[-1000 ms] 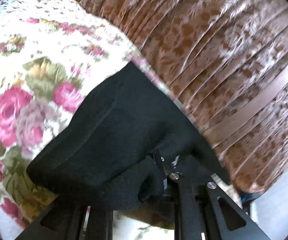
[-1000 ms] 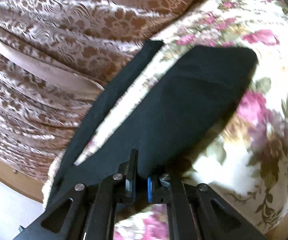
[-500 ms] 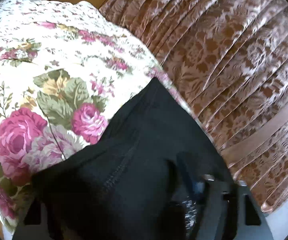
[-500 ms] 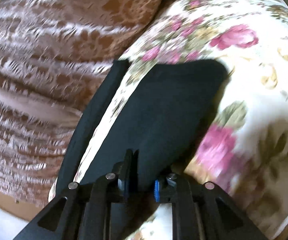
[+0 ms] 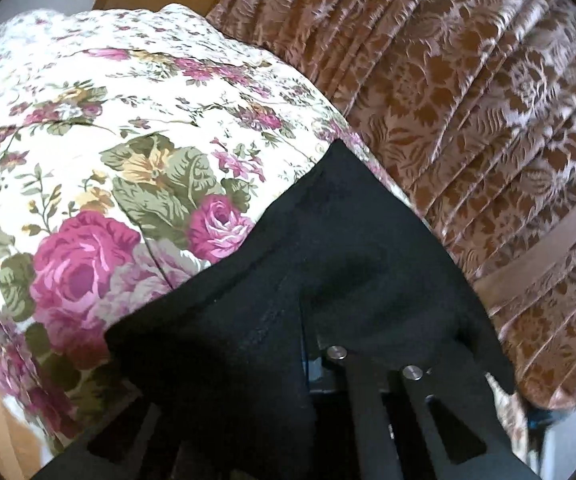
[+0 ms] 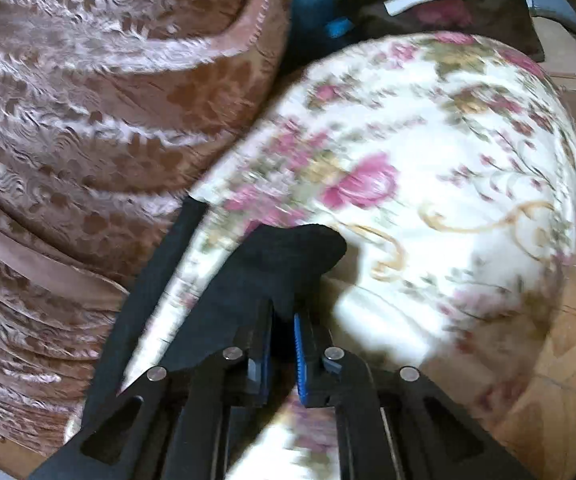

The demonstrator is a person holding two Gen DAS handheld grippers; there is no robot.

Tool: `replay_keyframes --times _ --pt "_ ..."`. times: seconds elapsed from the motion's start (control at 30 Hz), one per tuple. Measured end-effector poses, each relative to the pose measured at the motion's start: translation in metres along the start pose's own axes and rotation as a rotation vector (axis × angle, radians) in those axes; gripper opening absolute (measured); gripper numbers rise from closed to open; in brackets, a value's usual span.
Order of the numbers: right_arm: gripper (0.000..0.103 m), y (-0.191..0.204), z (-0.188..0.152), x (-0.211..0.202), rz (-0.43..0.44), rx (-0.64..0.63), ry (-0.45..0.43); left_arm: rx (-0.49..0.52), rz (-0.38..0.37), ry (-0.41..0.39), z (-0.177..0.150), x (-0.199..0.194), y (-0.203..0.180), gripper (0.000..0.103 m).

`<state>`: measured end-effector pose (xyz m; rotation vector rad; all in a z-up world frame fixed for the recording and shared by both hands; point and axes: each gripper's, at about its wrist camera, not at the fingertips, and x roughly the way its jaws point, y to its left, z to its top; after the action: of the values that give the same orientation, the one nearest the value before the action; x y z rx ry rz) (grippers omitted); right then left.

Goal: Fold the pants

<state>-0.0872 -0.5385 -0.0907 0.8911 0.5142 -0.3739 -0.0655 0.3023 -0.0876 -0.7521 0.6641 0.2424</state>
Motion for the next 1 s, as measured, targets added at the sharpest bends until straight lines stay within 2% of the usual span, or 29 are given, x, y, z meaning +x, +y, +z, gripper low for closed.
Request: replay_keyframes --times 0.03,0.07,0.1,0.13,0.17,0.2,0.23,0.27,0.3,0.33,0.37,0.4,0.43,0.53,0.57,0.7,0.73,0.8,0.83,0.9,1.0 --pt "0.009 -0.002 -0.002 0.005 -0.036 -0.024 0.029 0.005 0.035 -0.016 0.001 -0.002 -0.001 0.027" --pt "0.01 -0.003 -0.004 0.006 -0.056 -0.045 0.037 -0.003 0.086 -0.045 0.003 -0.007 0.001 0.042" --pt "0.013 -0.003 -0.002 0.003 -0.06 -0.053 0.022 -0.023 0.117 -0.075 0.005 -0.013 0.004 0.05" --pt "0.021 0.0 0.002 -0.005 -0.114 -0.065 -0.021 -0.047 0.149 -0.119 0.009 -0.023 0.006 0.053" --pt "0.032 0.001 0.005 -0.013 -0.185 -0.067 -0.077 -0.058 0.223 -0.202 0.014 -0.039 0.005 0.056" --pt "0.034 0.002 0.01 -0.026 -0.308 -0.049 -0.163 -0.047 0.272 -0.26 0.018 -0.049 0.0 0.059" --pt "0.036 0.001 0.014 -0.038 -0.389 -0.012 -0.243 -0.028 0.279 -0.298 0.023 -0.057 -0.008 0.061" --pt "0.036 -0.002 0.018 -0.051 -0.411 0.043 -0.323 -0.008 0.255 -0.322 0.027 -0.062 -0.017 0.067" --pt "0.036 -0.004 0.023 -0.062 -0.373 0.094 -0.386 0.011 0.225 -0.335 0.029 -0.064 -0.026 0.077" --pt "0.036 -0.002 0.025 -0.066 -0.338 0.112 -0.409 0.035 0.188 -0.339 0.031 -0.063 -0.038 0.083" --pt "0.036 0.003 0.029 -0.066 -0.307 0.116 -0.405 0.064 0.145 -0.335 0.032 -0.059 -0.052 0.093" --pt "0.036 0.014 0.032 -0.06 -0.269 0.088 -0.38 0.103 0.086 -0.322 0.032 -0.048 -0.073 0.099" --pt "0.037 0.025 0.033 -0.05 -0.242 0.051 -0.346 0.124 0.063 -0.313 0.032 -0.04 -0.086 0.101" --pt "0.039 0.072 0.026 0.004 -0.129 -0.11 -0.135 0.24 0.014 -0.247 0.028 0.011 -0.138 0.102" --pt "0.039 0.094 0.02 0.032 -0.075 -0.17 -0.018 0.272 0.019 -0.226 0.024 0.03 -0.151 0.102" --pt "0.039 0.161 -0.013 0.108 0.044 -0.333 0.244 0.343 0.027 -0.099 0.007 0.095 -0.171 0.101" --pt "0.039 0.171 -0.017 0.124 0.063 -0.347 0.302 0.356 0.039 -0.069 0.002 0.108 -0.171 0.101" --pt "0.039 0.185 -0.024 0.157 0.102 -0.295 0.407 0.354 0.054 -0.01 -0.006 0.123 -0.164 0.101" --pt "0.039 0.19 -0.022 0.172 0.117 -0.264 0.431 0.329 0.025 0.008 -0.006 0.125 -0.157 0.101" --pt "0.039 0.195 -0.015 0.194 0.119 -0.209 0.434 0.273 -0.046 -0.008 -0.006 0.12 -0.145 0.101" --pt "0.039 0.192 0.006 0.219 0.11 -0.087 0.341 0.22 -0.129 -0.039 -0.007 0.114 -0.132 0.101"
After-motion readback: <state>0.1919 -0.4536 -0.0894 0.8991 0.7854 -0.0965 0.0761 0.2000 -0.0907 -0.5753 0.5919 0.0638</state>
